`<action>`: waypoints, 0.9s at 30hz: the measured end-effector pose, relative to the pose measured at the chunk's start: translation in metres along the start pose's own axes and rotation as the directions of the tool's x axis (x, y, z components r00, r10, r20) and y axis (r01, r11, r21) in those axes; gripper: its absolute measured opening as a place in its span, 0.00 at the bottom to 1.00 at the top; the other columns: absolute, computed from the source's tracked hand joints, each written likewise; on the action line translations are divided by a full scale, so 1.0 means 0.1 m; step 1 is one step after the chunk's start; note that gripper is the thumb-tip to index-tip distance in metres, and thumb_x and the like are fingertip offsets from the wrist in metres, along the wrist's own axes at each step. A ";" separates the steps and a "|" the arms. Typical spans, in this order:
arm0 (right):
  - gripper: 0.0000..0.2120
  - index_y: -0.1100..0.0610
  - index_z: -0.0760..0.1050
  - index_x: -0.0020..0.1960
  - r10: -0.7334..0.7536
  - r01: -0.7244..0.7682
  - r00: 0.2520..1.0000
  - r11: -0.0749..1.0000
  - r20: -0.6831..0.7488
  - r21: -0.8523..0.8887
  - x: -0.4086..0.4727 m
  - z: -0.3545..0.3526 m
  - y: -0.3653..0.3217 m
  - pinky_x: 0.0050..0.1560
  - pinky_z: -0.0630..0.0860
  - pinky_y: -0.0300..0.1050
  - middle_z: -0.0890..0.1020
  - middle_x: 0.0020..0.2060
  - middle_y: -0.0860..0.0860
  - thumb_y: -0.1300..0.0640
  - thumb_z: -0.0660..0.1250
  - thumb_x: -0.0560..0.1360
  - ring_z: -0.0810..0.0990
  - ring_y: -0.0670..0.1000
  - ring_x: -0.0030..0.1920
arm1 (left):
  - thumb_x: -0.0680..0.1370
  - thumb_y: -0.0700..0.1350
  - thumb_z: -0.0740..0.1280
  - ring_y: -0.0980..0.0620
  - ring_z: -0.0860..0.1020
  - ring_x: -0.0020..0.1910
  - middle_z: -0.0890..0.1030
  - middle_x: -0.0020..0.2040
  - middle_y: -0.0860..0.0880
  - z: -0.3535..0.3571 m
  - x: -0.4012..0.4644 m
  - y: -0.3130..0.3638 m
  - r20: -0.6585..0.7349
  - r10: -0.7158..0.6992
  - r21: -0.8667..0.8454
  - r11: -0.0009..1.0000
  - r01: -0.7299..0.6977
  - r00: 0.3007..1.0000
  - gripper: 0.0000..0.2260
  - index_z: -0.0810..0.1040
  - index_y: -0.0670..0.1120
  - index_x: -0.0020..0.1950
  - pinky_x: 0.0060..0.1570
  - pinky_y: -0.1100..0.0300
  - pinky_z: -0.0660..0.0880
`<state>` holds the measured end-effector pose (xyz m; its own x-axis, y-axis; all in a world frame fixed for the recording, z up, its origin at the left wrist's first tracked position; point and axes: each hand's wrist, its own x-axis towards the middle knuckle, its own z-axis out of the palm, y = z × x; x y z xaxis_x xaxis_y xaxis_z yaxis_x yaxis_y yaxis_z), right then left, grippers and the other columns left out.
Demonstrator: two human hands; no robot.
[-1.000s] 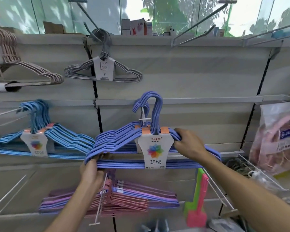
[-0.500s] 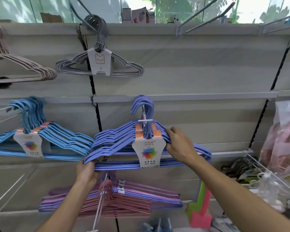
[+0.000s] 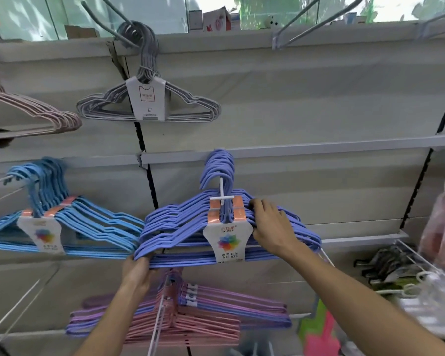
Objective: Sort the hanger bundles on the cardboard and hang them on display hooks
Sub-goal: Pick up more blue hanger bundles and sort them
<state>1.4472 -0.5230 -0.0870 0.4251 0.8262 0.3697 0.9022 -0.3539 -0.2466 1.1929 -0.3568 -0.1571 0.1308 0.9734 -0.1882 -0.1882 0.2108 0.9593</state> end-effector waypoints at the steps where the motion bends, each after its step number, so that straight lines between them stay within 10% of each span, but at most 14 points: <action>1: 0.18 0.55 0.66 0.66 0.011 -0.011 1.000 1.000 -0.001 0.006 0.01 0.00 0.01 0.58 0.71 0.56 0.74 0.62 0.55 0.58 0.64 0.78 0.72 0.59 0.62 | 0.80 0.33 0.65 0.44 0.76 0.40 0.78 0.49 0.39 -0.02 0.03 -0.01 -0.009 0.013 0.069 0.998 -0.012 1.000 0.03 0.76 0.40 0.50 0.42 0.50 0.77; 5: 0.25 0.56 0.65 0.69 0.046 -0.047 0.999 0.998 0.015 0.043 0.04 -0.03 0.08 0.60 0.72 0.55 0.74 0.64 0.54 0.59 0.67 0.74 0.73 0.58 0.63 | 0.78 0.37 0.69 0.41 0.78 0.52 0.77 0.60 0.37 -0.15 0.02 0.02 0.061 0.060 0.403 0.912 -0.079 0.996 0.19 0.69 0.37 0.67 0.57 0.43 0.76; 14: 0.33 0.55 0.60 0.76 0.003 -0.014 0.997 0.990 0.078 0.142 0.03 -0.03 0.16 0.61 0.73 0.55 0.70 0.67 0.55 0.56 0.69 0.74 0.71 0.59 0.66 | 0.75 0.40 0.73 0.41 0.76 0.58 0.71 0.69 0.38 -0.43 -0.24 0.17 0.281 0.325 0.755 0.506 -0.418 0.903 0.34 0.60 0.40 0.77 0.55 0.47 0.75; 19: 0.40 0.50 0.52 0.80 -0.033 0.032 0.999 0.998 0.013 0.047 0.04 0.05 0.05 0.68 0.68 0.57 0.64 0.73 0.56 0.54 0.69 0.75 0.64 0.60 0.71 | 0.74 0.43 0.74 0.45 0.67 0.68 0.63 0.72 0.44 -0.20 -0.32 0.30 0.524 0.518 0.704 0.182 -0.686 0.676 0.38 0.58 0.44 0.79 0.64 0.51 0.70; 27: 0.47 0.42 0.46 0.80 -0.111 0.105 0.987 0.993 0.116 0.056 0.16 0.14 0.00 0.72 0.63 0.66 0.50 0.80 0.55 0.62 0.72 0.74 0.53 0.62 0.78 | 0.77 0.41 0.66 0.43 0.52 0.79 0.51 0.81 0.48 0.48 -0.22 0.38 0.742 0.340 0.650 -0.151 -0.745 0.578 0.39 0.46 0.55 0.81 0.76 0.44 0.52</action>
<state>1.4531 -0.5031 -0.0936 0.3109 0.9056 0.2884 0.9364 -0.2399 -0.2560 1.2299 -0.3743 -0.1067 0.7335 0.5675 0.3741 0.5636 -0.8154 0.1319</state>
